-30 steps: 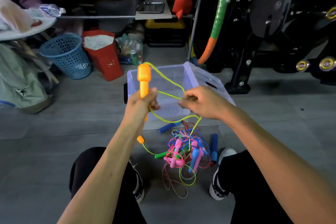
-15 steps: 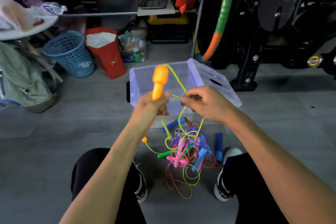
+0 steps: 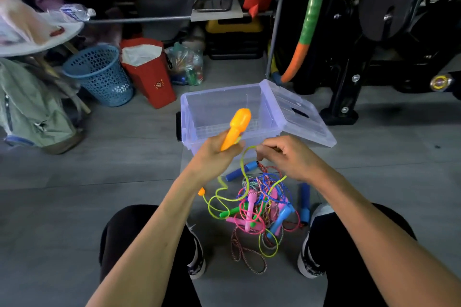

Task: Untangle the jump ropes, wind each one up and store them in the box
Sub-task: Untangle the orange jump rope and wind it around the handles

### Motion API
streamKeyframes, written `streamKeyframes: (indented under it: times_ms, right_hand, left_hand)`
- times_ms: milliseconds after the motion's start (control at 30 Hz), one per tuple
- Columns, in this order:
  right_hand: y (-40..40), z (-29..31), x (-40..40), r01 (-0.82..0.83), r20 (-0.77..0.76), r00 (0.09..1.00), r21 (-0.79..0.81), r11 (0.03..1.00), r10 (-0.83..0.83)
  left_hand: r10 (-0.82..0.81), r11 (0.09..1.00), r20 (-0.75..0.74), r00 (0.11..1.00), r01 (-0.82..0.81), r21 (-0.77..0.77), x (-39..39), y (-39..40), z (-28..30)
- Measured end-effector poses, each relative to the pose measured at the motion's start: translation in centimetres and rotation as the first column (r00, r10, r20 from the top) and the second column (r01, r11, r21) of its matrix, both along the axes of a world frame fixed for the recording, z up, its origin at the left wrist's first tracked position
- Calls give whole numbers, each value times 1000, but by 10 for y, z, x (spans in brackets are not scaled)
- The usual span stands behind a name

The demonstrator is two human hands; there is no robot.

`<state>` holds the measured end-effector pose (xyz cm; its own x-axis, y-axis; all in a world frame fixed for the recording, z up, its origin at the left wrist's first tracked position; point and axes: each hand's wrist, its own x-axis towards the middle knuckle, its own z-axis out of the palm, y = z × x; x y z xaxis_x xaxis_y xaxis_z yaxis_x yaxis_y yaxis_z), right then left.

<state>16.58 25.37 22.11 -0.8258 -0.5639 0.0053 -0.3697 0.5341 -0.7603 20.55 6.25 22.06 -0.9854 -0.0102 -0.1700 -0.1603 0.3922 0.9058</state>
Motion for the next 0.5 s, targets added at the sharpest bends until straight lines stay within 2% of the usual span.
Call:
streamKeyframes:
  times_ms: [100, 200, 267, 333, 367, 400, 467, 500]
  right_hand:
    - [-3, -2, 3, 54, 36, 998, -110, 993, -50]
    - [1, -8, -1, 95, 127, 989, -138, 986, -77]
    - [8, -18, -6, 56, 167, 984, -2, 998, -55]
    - [15, -28, -13, 6, 138, 990, 231, 973, -39]
    - [16, -31, -15, -1, 117, 992, 302, 953, -36]
    - [15, -32, -16, 7, 98, 994, 316, 949, -40]
    - [13, -26, -14, 17, 43, 999, 232, 972, -28]
    - [9, -21, -12, 8, 1, 1000, 169, 986, -8]
  left_hand:
    - [-63, 997, 14, 998, 63, 45, 2, 9, 0]
    - [158, 982, -12, 987, -156, 107, 0, 5, -3]
    - [353, 905, -13, 935, -338, 256, -3, -1, -1]
    - [447, 851, 25, 894, -434, 295, -5, -6, 1]
    - [453, 867, 29, 891, -448, 219, -5, -8, -1]
    - [428, 901, 24, 904, -428, 69, -6, -10, -5]
    - [299, 930, 38, 953, -282, -236, -6, -11, -12]
    - [217, 943, 41, 975, -198, -269, -5, -9, -13]
